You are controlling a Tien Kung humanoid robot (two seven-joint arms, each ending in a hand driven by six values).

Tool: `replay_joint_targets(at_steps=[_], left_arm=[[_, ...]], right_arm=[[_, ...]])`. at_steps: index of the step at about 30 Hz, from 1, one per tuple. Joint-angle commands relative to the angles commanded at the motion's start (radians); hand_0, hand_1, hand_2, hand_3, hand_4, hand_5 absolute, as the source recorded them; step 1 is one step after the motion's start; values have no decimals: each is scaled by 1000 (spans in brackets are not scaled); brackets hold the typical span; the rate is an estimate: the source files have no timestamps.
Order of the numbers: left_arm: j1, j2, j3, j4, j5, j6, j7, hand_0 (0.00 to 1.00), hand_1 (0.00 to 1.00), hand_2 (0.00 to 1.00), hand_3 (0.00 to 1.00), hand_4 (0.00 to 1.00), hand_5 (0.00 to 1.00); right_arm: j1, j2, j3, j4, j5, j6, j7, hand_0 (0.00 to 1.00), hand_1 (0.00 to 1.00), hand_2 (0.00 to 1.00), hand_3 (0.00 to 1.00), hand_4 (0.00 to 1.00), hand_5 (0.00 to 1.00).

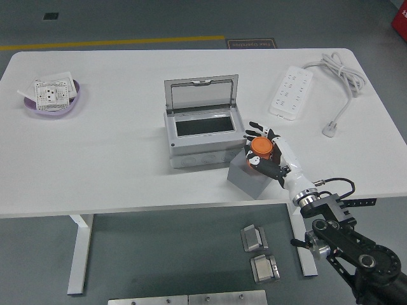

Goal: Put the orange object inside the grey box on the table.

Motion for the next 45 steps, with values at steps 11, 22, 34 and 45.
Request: replay_joint_targets(at_steps=[11,22,34,45], left_arm=[[-1,1,-2,0,-2,1,-4,716,712,583,782,781,345],[-1,1,4,0,-7,1,-6,716,712,583,782,781,347],[-1,4,14,1,-17,1,-7,716,712,583,782,780,348],[-3,9,27,2,-25,1,-6,716,712,582,782,780,348]], right_arm=[[9,-6,2,6,12,-1,6,798,718,662,612,18,2],[28,-10,5,14,1,-15,4,719,623,580,452,140,2],[143,-14,-41,48,-105,-61,-35,394,377,538,426,197,2],[378,19,-173,-46,-359,-71,-133,66,213,505,413,250,2]])
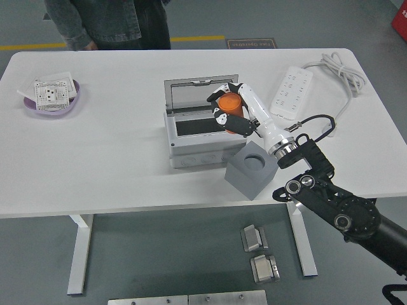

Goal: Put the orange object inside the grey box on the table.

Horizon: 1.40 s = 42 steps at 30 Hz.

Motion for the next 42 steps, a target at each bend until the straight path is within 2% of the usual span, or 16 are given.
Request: replay_joint_targets(at_steps=[6,11,18,24,25,30,31,33,36,37,42], left_arm=[[-1,3,12,2,-9,0,0,716,712,582,782,780,348],[-4,5,20,2,-14,0,0,716,712,583,781,780,349],[-6,6,25,2,-16,0,1,716,712,583,781,779,349],[-8,6,26,2,-16,0,0,716,711,582,781,779,348],[-9,6,26,2,-16,0,0,716,711,582,781,778,348],[-10,7,27,1,-15,0,1,716,711,582,781,778,348],[-11,7,27,1,-14,0,1,716,711,582,780,777,347],[-12,6,25,1,-12,0,1,716,711,582,780,777,347],[-13,6,24,1,-11,0,0,716,711,582,780,777,347],[-14,6,24,1,-11,0,0,716,710,582,780,777,348],[-16,6,29,2,-13,0,0,716,710,582,780,777,348]], right_arm=[[147,41,-112,-126,-160,19,-42,42,199,506,408,251,2],[260,78,-213,-244,-240,14,-42,58,203,506,410,254,2],[384,118,-367,-412,-194,-15,-9,64,204,504,409,257,2],[421,137,-482,-540,-110,-20,10,81,209,502,406,263,2],[423,139,-496,-559,-97,-20,12,125,250,509,427,278,2],[425,151,-548,-613,-50,-17,21,125,250,509,427,278,2],[426,153,-554,-618,-46,-15,21,191,305,525,447,283,2],[427,160,-566,-629,-39,-12,19,191,305,525,447,283,2],[429,168,-577,-635,-35,-11,18,191,305,525,447,283,2],[430,171,-580,-635,-33,-11,18,228,338,552,520,325,2],[435,186,-592,-636,-27,-9,19,228,338,552,520,325,2]])
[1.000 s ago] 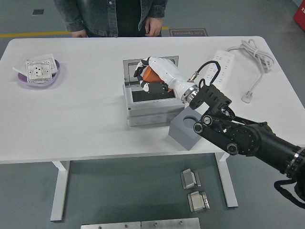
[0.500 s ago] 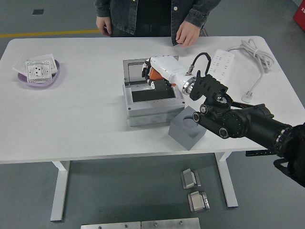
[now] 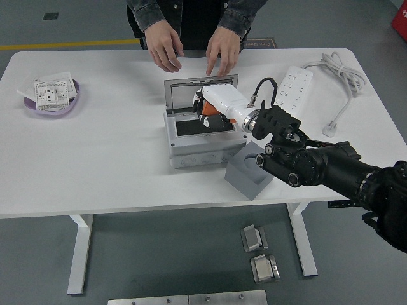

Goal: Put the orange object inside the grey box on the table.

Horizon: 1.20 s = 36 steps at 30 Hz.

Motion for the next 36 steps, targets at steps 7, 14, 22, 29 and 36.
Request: replay_joint_targets(at_steps=[7,14,22,29,36], left_arm=[[-3,-2,0,0,2,0,0,715,710,581,777,776,348],[-3,-1,2,1,2,0,0,715,710,581,777,775,347],[-7,-2,0,1,4,0,0,715,710,580,775,773,347],[-8,-3,-1,1,5,-1,0,715,710,579,776,772,346],[-4,-5,-3,1,6,0,0,715,711,576,777,772,347]], right_arm=[[2,13,16,-5,-26,35,0,223,379,596,620,488,2],[2,18,33,-5,-58,53,-2,361,493,628,674,556,141],[1,19,26,-7,-76,54,-5,579,606,662,716,765,277],[-2,15,15,-12,-81,57,-5,634,619,677,770,834,275],[-37,-12,102,33,-129,74,-23,660,621,679,789,860,290]])
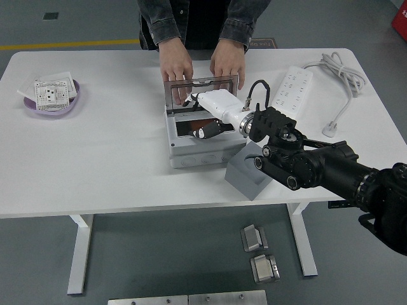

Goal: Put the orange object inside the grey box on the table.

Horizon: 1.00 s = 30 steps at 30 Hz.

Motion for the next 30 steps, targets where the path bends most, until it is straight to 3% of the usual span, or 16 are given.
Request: replay_joint_targets(at_steps=[4,11,17,22,30], left_arm=[[5,-3,-4,0,0,0,0,715,710,574,776,771,346],[15,-9,-7,2,-3,0,0,715,710,573,775,770,348],[14,-6,-8,1,-1,1,-1,715,710,574,775,770,347],[11,-3,-2,1,-5,1,-1,715,710,572,776,769,346],[7,2,10,1,-12,1,0,715,710,572,775,769,344]], right_arm=[[-65,-37,102,76,-54,37,-33,666,621,677,788,876,310],[-208,-90,328,264,-126,107,-95,668,620,674,785,885,324],[-185,-124,449,401,-141,128,-116,660,613,678,778,887,340],[-108,-130,442,388,-122,135,-117,660,612,683,770,879,343],[24,-98,324,231,-23,152,-117,664,614,685,765,871,341]])
